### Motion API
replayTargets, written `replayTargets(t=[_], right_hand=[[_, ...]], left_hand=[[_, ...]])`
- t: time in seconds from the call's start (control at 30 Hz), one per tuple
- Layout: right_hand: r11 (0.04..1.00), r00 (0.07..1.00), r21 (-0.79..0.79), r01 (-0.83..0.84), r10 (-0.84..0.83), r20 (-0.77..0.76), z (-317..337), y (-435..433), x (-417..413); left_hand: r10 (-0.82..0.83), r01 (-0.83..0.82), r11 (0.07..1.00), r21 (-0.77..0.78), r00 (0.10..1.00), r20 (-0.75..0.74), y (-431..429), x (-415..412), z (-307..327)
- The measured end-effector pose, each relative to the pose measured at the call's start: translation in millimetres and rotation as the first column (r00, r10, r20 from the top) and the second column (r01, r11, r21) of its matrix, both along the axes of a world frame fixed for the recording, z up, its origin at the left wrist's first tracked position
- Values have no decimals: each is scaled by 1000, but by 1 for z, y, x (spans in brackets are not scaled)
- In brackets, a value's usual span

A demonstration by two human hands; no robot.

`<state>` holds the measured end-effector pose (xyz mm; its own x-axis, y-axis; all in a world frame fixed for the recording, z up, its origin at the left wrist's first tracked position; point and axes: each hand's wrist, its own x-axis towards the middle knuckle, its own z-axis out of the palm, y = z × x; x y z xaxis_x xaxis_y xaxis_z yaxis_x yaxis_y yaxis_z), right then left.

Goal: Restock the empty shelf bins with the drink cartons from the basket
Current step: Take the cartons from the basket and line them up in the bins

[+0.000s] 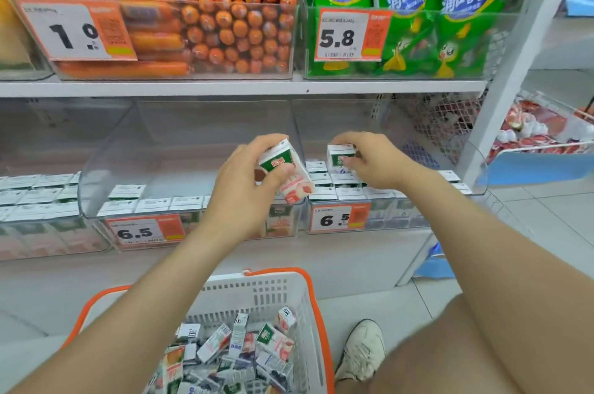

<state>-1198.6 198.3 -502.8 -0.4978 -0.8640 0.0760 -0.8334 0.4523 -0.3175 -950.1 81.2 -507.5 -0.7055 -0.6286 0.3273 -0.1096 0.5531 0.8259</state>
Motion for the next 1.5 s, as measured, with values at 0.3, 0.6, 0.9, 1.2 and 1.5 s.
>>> replayTargets(t=[0.3,0.6,0.9,1.2,1.5], right_hand=[[979,994,186,87,-98,46,-7,-15,12],[806,914,-585,-86,298,276,32,-33,146],[813,755,-557,-167,469,458,19,-88,219],[740,639,-673,-21,527,560,29,-159,306],[640,832,-552,-535,512,-213,16,-303,385]], left_hand=[[-51,51,991,120,999,-8,1,5,0],[30,-7,972,233,995,-95,-31,53,22],[50,-18,970,243,991,-125,-71,143,28],[486,-475,872,-120,871,80,-155,230,37],[473,-433,870,-235,601,645,-274,316,2]])
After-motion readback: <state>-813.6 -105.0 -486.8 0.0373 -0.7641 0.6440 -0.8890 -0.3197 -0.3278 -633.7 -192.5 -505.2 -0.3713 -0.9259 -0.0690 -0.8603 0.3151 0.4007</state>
